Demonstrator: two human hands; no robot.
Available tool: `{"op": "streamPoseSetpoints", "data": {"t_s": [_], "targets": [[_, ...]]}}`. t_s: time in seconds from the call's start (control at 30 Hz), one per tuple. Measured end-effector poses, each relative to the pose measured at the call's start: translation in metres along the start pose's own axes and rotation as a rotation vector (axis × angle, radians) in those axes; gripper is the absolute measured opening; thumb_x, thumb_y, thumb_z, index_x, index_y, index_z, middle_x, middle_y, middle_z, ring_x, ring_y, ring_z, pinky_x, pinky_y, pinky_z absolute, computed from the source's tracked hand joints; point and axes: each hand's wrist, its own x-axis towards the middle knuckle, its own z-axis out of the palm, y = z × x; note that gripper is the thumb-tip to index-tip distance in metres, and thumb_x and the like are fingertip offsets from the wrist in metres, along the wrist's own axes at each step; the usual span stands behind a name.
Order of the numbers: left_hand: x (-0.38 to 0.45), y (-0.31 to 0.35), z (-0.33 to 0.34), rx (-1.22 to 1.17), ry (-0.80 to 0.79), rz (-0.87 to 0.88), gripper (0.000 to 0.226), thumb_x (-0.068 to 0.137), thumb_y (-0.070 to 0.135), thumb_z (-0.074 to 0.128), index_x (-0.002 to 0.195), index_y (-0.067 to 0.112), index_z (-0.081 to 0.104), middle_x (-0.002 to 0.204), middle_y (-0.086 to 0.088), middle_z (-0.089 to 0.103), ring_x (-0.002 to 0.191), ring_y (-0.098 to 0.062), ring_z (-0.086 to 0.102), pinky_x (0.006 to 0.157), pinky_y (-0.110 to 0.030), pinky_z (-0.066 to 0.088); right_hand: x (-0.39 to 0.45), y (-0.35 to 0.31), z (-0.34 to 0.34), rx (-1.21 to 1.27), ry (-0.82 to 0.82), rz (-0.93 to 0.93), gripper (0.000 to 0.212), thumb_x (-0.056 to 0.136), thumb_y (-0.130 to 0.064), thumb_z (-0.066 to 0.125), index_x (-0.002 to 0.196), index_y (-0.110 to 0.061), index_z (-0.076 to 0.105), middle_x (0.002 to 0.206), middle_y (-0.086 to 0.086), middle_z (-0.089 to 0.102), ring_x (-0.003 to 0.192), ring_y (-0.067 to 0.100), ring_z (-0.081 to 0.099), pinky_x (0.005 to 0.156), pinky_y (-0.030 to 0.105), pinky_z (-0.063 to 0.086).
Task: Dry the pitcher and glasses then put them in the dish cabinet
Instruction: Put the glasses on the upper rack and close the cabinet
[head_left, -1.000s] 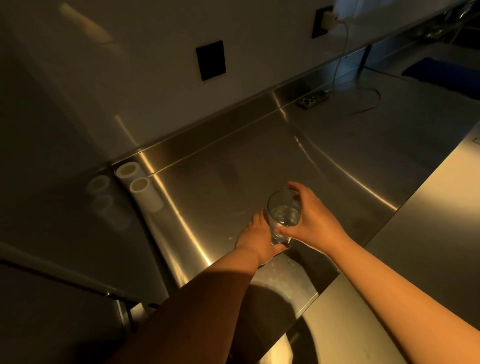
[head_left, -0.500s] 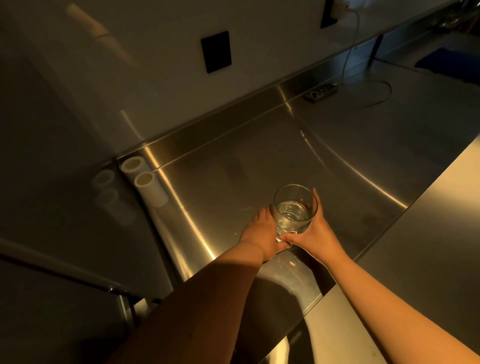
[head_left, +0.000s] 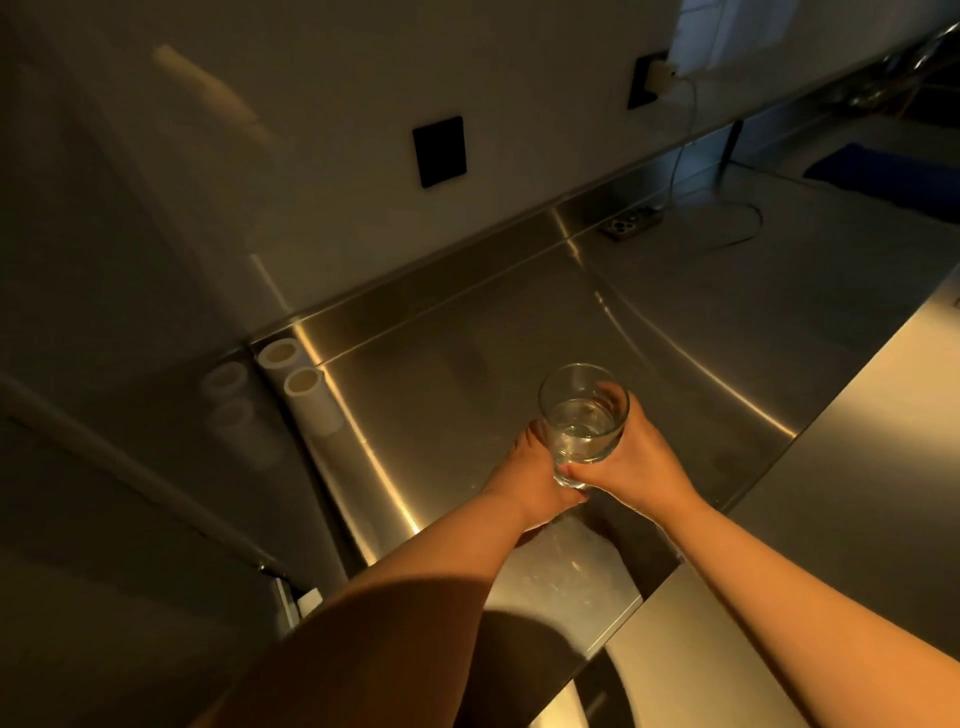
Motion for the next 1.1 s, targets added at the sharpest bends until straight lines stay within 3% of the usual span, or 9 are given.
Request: {"op": "streamPoseSetpoints", "data": {"t_s": [0.27, 0.43, 0.5, 0.6, 0.7, 0.8, 0.87, 0.97, 1.1], "targets": [[-0.082, 0.081, -0.05, -0.535, 0.083, 0.101, 0.083, 0.076, 0.017, 0.072, 0.14, 0.028, 0.02, 0.135, 0.0, 0.045, 0.121, -0.016, 0.05, 0.094, -0.027, 0.045, -0.038, -0.103, -0.073, 0.028, 0.024, -0.146, 0.093, 0.048, -0.025, 0.089, 0.126, -0.031, 0.038, 0.109, -0.022, 0.053, 0.101, -0.005, 0.054, 0.076, 0.011, 0.044], [-0.176, 0.113, -0.096, -1.722, -0.201, 0.042, 0.045, 0.076, 0.007, 0.047, 0.12, 0.001, 0.056, 0.12, -0.023, 0.06, 0.121, -0.037, 0.05, 0.112, -0.045, 0.031, -0.097, -0.181, -0.104, -0.048, -0.064, -0.276, 0.092, 0.051, -0.023, 0.089, 0.128, -0.032, 0.039, 0.113, -0.02, 0.056, 0.1, -0.014, 0.052, 0.078, 0.005, 0.044], [-0.211, 0.117, -0.105, -1.919, -0.255, 0.026, 0.047, 0.087, 0.02, 0.038, 0.122, -0.007, 0.057, 0.125, -0.03, 0.057, 0.122, -0.042, 0.049, 0.112, -0.051, 0.026, -0.129, -0.212, -0.107, -0.029, -0.092, -0.306, 0.089, 0.053, -0.021, 0.089, 0.127, -0.031, 0.042, 0.113, -0.016, 0.059, 0.1, -0.01, 0.056, 0.08, 0.01, 0.047], [-0.27, 0.122, -0.119, -2.002, -0.337, 0.091, 0.052, 0.096, 0.036, 0.033, 0.127, 0.001, 0.057, 0.129, -0.028, 0.055, 0.122, -0.042, 0.049, 0.109, -0.054, 0.03, -0.182, -0.257, -0.1, 0.009, -0.139, -0.357, 0.084, 0.054, -0.02, 0.089, 0.124, -0.034, 0.045, 0.109, -0.015, 0.063, 0.099, -0.005, 0.059, 0.08, 0.015, 0.05], [-0.336, 0.129, -0.137, -1.95, -0.324, 0.149, 0.05, 0.094, 0.035, 0.039, 0.103, 0.0, 0.072, 0.112, -0.023, 0.066, 0.099, -0.035, 0.064, 0.1, -0.047, 0.04, -0.233, -0.297, -0.084, 0.058, -0.215, -0.402, 0.083, 0.052, -0.022, 0.089, 0.122, -0.036, 0.047, 0.104, -0.016, 0.066, 0.095, -0.004, 0.062, 0.079, 0.018, 0.052], [-0.403, 0.125, -0.156, -1.901, -0.334, 0.238, 0.03, 0.081, 0.024, 0.066, 0.096, -0.001, 0.072, 0.104, -0.017, 0.064, 0.097, -0.022, 0.051, 0.103, -0.039, 0.033, -0.277, -0.336, -0.066, 0.028, -0.299, -0.464, 0.09, 0.043, -0.042, 0.086, 0.122, -0.042, 0.044, 0.107, -0.022, 0.064, 0.097, -0.005, 0.061, 0.078, 0.019, 0.053], [-0.443, 0.12, -0.166, -1.863, -0.25, 0.225, 0.034, 0.069, 0.017, 0.076, 0.096, -0.002, 0.071, 0.102, -0.017, 0.063, 0.098, -0.022, 0.046, 0.101, -0.039, 0.034, -0.304, -0.36, -0.052, 0.067, -0.37, -0.502, 0.088, 0.047, -0.038, 0.089, 0.123, -0.04, 0.044, 0.107, -0.025, 0.063, 0.097, -0.006, 0.061, 0.075, 0.014, 0.051], [-0.499, 0.106, -0.175, -1.91, -0.091, 0.178, 0.044, 0.082, 0.038, 0.055, 0.089, 0.0, 0.075, 0.099, -0.021, 0.068, 0.088, -0.032, 0.064, 0.088, -0.045, 0.046, -0.343, -0.392, -0.031, 0.139, -0.51, -0.57, 0.067, 0.057, -0.016, 0.083, 0.112, -0.035, 0.048, 0.1, -0.027, 0.065, 0.093, -0.006, 0.062, 0.069, 0.008, 0.048], [-0.557, 0.08, -0.184, -1.975, 0.062, 0.175, 0.055, 0.089, 0.049, 0.048, 0.092, 0.002, 0.075, 0.1, -0.02, 0.07, 0.082, -0.035, 0.069, 0.081, -0.046, 0.052, -0.383, -0.42, -0.001, 0.193, -0.627, -0.616, 0.063, 0.054, -0.021, 0.078, 0.106, -0.038, 0.046, 0.093, -0.034, 0.064, 0.089, -0.011, 0.061, 0.066, 0.004, 0.045]]}}
